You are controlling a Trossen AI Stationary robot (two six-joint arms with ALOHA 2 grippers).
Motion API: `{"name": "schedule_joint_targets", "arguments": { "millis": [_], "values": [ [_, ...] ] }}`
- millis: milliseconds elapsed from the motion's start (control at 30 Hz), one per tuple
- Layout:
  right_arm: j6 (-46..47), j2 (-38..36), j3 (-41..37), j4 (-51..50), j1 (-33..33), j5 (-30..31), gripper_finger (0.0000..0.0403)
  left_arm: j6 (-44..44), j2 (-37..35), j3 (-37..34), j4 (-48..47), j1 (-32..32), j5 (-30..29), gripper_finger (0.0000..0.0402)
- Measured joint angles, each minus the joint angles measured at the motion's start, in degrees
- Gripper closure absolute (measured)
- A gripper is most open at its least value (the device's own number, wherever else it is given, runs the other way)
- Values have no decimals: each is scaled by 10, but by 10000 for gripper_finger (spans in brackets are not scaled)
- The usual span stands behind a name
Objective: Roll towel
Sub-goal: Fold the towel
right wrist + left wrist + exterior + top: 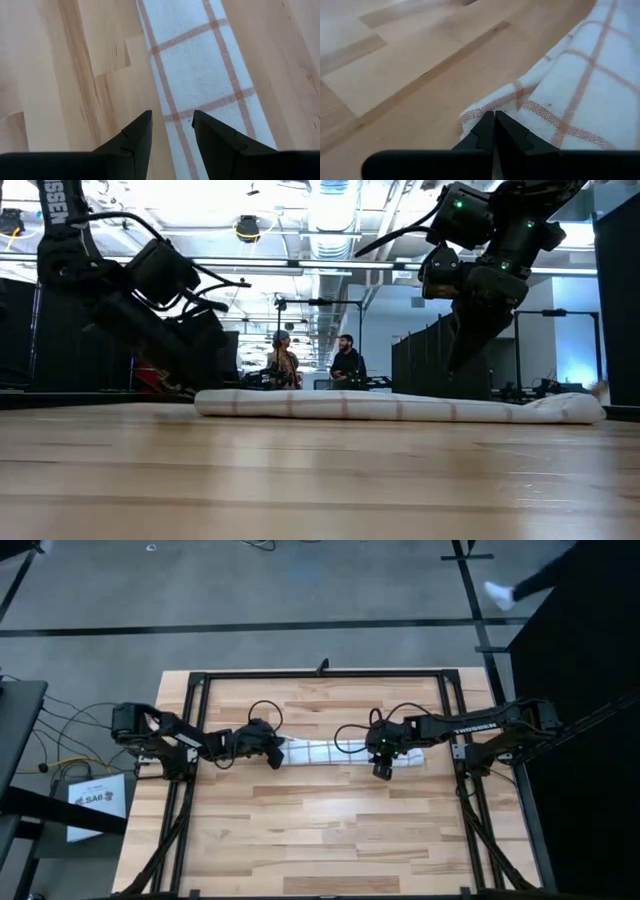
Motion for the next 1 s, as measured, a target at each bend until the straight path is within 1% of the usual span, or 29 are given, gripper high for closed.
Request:
{"name": "schedule_joint_targets", "arguments": {
  "millis": [100,167,233,300,367,433,500,600,667,767,900,1000],
  "values": [
    [0,0,0,-5,0,0,271,21,-51,19,1,-1,7,402],
    [0,0,0,-16,0,0,271,42,-89,41,-39,-3,17,402],
    [-4,0,0,-33,0,0,271,71,-118,60,-117,-9,45,402],
    [-17,0,0,-55,-1,0,271,97,-143,95,-207,-16,84,402],
    [-33,0,0,-79,-1,0,271,113,-155,134,-290,-22,106,402],
    [-49,0,0,-99,-3,0,271,130,-149,160,-377,-29,112,402],
    [-58,4,0,-105,-11,14,271,139,-131,176,-414,-32,115,402],
    [-60,17,0,-107,-34,44,271,138,-95,181,-422,-32,117,402],
    [-58,36,0,-111,-54,45,271,133,-65,179,-432,-31,116,402],
    [-64,76,0,-111,-75,42,271,128,-38,180,-422,-30,116,402],
    [-76,120,5,-111,-82,38,271,130,-26,183,-436,-25,117,402],
    [-76,127,6,-110,-82,38,271,129,-33,180,-465,-17,118,402]
  ]
}}
